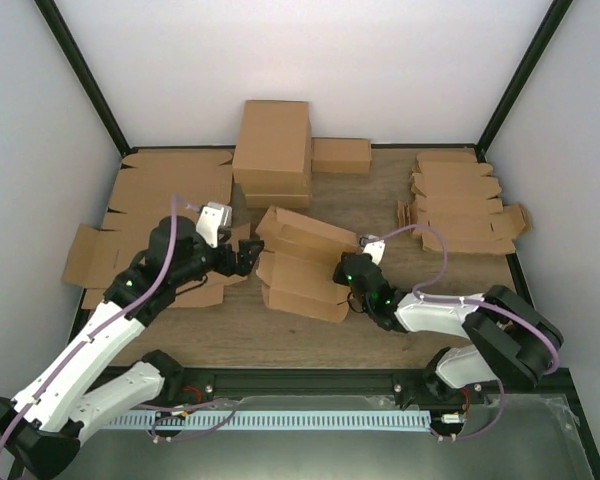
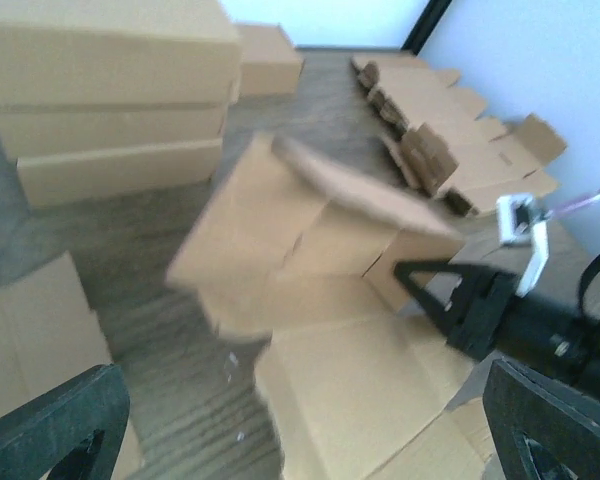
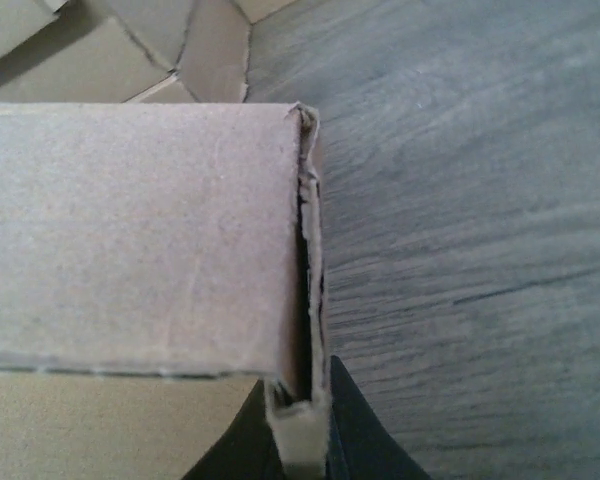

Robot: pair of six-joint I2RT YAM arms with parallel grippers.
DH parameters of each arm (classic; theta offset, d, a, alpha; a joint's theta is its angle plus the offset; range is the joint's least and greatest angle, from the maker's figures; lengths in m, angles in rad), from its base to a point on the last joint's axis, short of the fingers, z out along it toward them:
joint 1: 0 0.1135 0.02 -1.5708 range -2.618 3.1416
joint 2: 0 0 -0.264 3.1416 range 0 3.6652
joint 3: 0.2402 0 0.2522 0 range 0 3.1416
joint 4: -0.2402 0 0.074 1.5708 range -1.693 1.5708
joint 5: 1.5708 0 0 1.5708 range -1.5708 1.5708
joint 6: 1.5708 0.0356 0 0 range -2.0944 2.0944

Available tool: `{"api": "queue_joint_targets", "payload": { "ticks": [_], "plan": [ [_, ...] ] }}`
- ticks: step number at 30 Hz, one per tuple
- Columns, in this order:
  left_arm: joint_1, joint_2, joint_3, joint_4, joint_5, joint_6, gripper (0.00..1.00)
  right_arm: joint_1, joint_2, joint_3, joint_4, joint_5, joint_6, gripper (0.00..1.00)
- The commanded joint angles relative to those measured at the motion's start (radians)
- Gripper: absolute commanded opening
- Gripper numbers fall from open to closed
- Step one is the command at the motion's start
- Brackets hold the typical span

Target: Fold the paper box

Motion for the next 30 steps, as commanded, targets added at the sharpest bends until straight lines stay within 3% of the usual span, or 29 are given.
{"api": "queue_joint_targets", "payload": {
  "ticks": [1, 7, 13, 21, 23, 28, 30],
  "plan": [
    [0.001, -0.005, -0.093, 0.026, -0.012, -0.072, 1.0, -0.005, -0.049, 0.095, -0.288, 0.041, 0.339, 0.01],
    [-0.025, 0.029, -0.132, 0.09, 0.018, -0.185, 1.0, -0.005, -0.112, 0.024, -0.161, 0.028, 0.464, 0.01],
    [-0.109, 0.086, -0.123, 0.186, 0.089, -0.301, 1.0, 0.004, -0.117, -0.01, -0.08, 0.079, 0.486, 0.01],
    [-0.136, 0.127, -0.035, 0.125, -0.024, -0.347, 0.95, 0.034, -0.111, -0.02, -0.071, 0.178, 0.432, 0.01],
    [-0.135, 0.135, -0.028, 0.125, -0.034, -0.349, 0.89, 0.04, -0.123, -0.034, -0.049, 0.184, 0.412, 0.01],
    [-0.132, 0.188, -0.013, 0.146, -0.018, -0.352, 0.57, 0.054, -0.151, -0.048, -0.009, 0.189, 0.364, 0.01],
    [-0.13, 0.206, -0.006, 0.153, -0.02, -0.353, 0.51, 0.057, -0.158, -0.056, 0.004, 0.185, 0.359, 0.01]
  ]
}}
